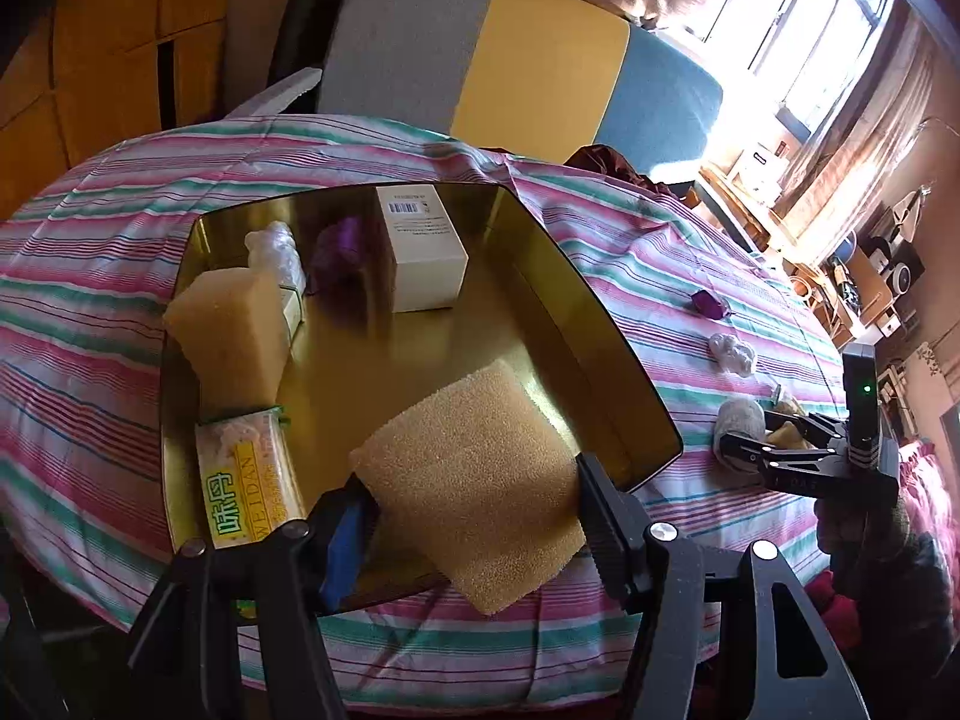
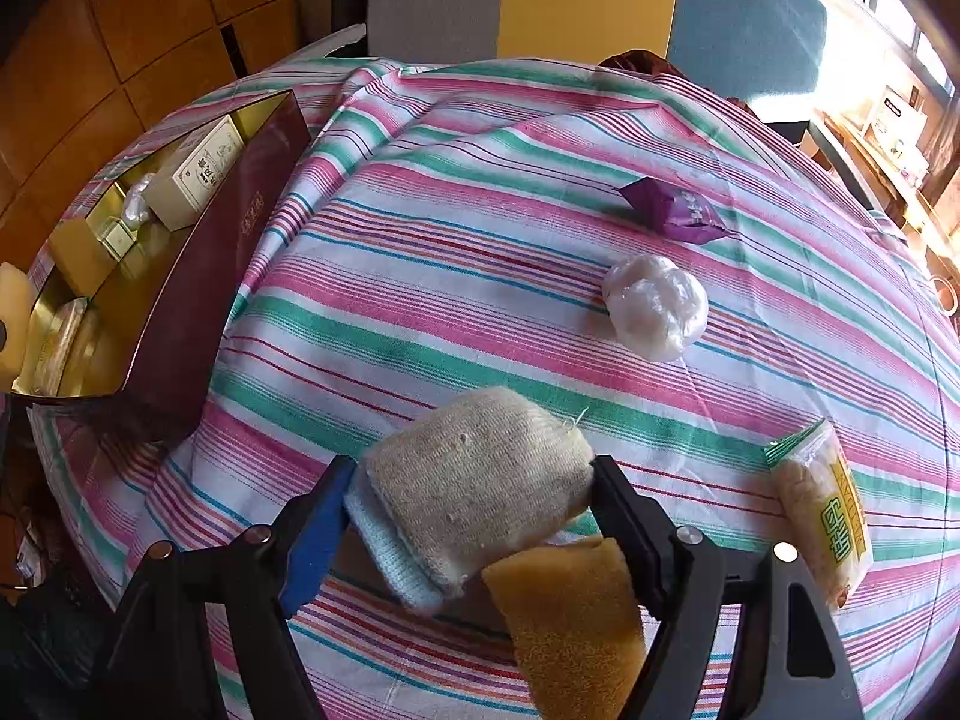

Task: Organize objects
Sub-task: 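Lower the yellow sponge into the tray and open the left gripper while the right holds the sock, then carry the grey sock and orange sponge to the gold tray with the right gripper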

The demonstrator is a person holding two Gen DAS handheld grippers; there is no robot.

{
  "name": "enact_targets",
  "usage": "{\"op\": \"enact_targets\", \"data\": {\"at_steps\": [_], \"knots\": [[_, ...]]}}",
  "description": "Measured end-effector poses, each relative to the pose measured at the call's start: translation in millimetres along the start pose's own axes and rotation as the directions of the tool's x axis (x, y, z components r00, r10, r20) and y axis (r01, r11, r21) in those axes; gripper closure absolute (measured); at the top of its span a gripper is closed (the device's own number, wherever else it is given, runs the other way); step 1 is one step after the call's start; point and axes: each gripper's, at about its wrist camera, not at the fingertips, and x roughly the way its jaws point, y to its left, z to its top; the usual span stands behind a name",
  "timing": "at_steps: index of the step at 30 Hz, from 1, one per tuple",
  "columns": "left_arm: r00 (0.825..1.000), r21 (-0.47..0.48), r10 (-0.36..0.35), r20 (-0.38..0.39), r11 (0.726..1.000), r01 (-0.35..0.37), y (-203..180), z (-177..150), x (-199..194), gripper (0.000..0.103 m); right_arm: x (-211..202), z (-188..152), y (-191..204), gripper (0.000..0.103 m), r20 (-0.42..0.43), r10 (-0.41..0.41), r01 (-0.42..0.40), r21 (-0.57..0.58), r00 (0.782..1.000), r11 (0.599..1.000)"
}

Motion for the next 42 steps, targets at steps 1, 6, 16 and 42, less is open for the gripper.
{"op": "enact_targets", "data": {"at_steps": [1,6,16,42], "knots": [[1.0,0.005,0.016,0.005,1.0,-0.016,0.8,0.4,0.4,0.04,-0.1,-0.1,0.7,0.024,0.002,-0.004,0.004,0.0,1.0,1.0],[0.998,0.004,0.057,0.02,0.998,-0.057,10.9,9.7,5.0,0.04,-0.2,-0.1,3.7,0.024,0.007,-0.021,0.021,-0.009,1.0,1.0],[0.996,-0.037,0.079,-0.039,0.996,-0.08,32.5,45.5,43.7,0.04,-1.0,0.4,7.8,0.024,0.019,-0.041,0.041,-0.036,0.999,0.998],[0.958,0.057,0.27,0.092,0.959,-0.276,30.8,57.1,36.4,0.015,-1.0,1.1,12.5,0.025,0.036,-0.062,0.063,-0.03,0.997,0.998]]}}
